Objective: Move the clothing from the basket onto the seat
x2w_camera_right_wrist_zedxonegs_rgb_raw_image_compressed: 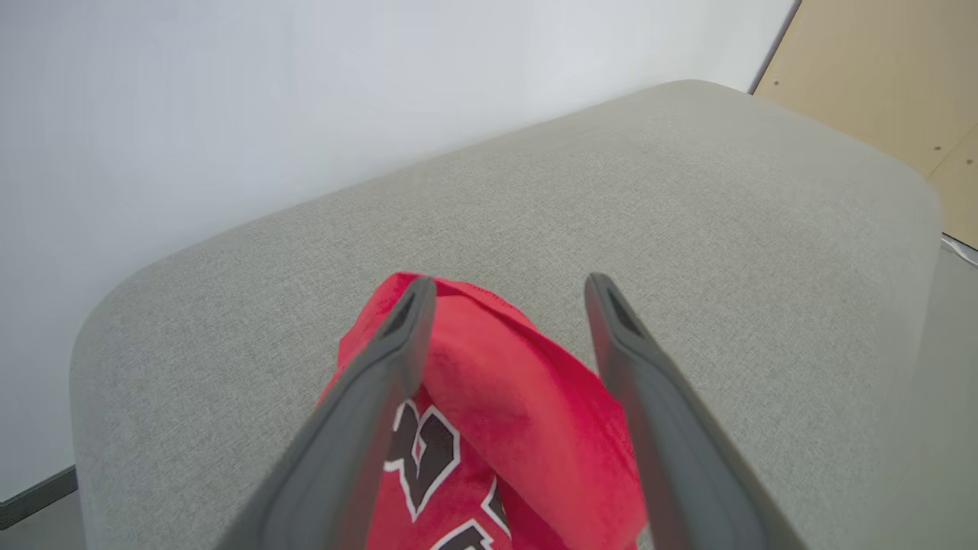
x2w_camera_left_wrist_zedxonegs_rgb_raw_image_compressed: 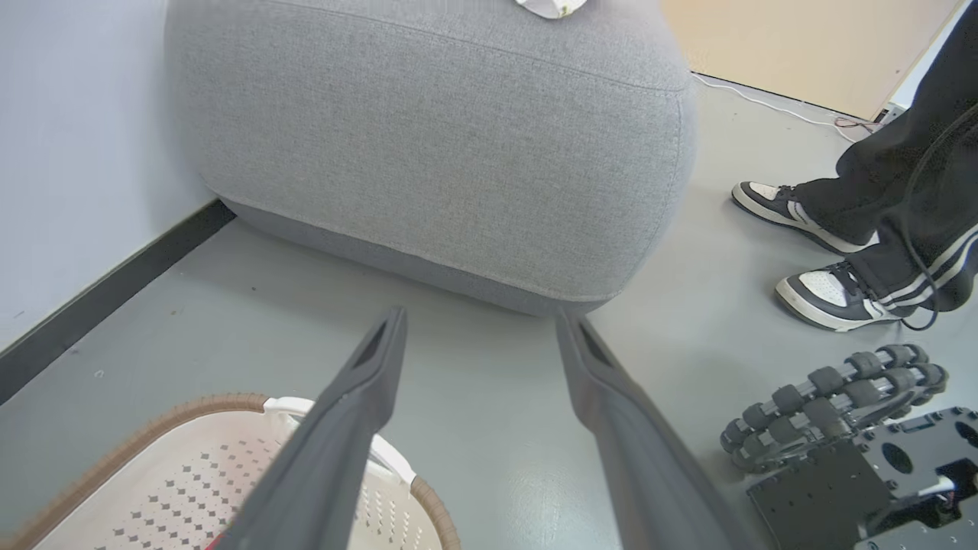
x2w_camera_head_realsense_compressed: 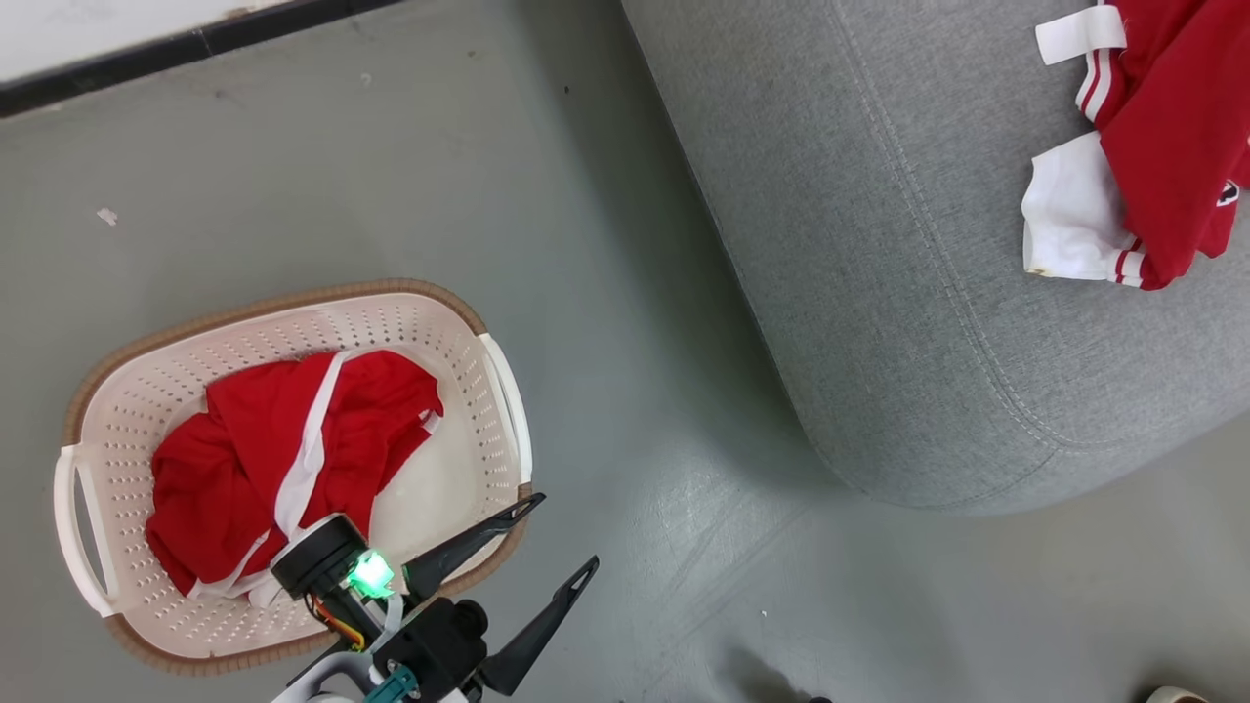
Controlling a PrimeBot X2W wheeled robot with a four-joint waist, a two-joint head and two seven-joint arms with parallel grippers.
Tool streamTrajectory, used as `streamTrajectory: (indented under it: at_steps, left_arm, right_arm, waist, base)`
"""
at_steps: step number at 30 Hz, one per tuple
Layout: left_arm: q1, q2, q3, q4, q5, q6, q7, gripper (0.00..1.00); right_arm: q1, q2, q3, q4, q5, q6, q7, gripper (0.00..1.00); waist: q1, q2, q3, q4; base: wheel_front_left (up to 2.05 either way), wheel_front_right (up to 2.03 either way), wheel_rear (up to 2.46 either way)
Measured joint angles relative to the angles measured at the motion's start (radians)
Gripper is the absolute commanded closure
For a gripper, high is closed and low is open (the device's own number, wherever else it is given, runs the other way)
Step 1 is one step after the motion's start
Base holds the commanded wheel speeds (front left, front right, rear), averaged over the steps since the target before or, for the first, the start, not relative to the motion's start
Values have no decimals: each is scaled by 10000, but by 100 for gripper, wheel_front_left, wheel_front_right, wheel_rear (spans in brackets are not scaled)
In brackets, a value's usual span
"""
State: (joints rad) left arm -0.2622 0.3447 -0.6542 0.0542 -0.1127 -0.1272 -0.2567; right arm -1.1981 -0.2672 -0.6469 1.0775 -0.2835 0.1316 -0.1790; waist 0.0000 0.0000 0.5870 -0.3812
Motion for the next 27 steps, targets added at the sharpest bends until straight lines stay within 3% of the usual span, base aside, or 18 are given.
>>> streamTrajectory:
  at_steps: [18,27]
  left_arm:
    - [-744,-895,130,226,130,0,0,0]
    - [-738,-1325,941,290,-334,238,0,0]
  right_arm:
    - [-234,31,1131,-773,-257,0,-690,0]
    - [-399,1104,2483,-1718,293,0,-721,0]
  waist:
    - [0,0,-1251,20]
    - [0,0,-2122,120]
  base:
    - [0,0,0]
    - [0,0,0]
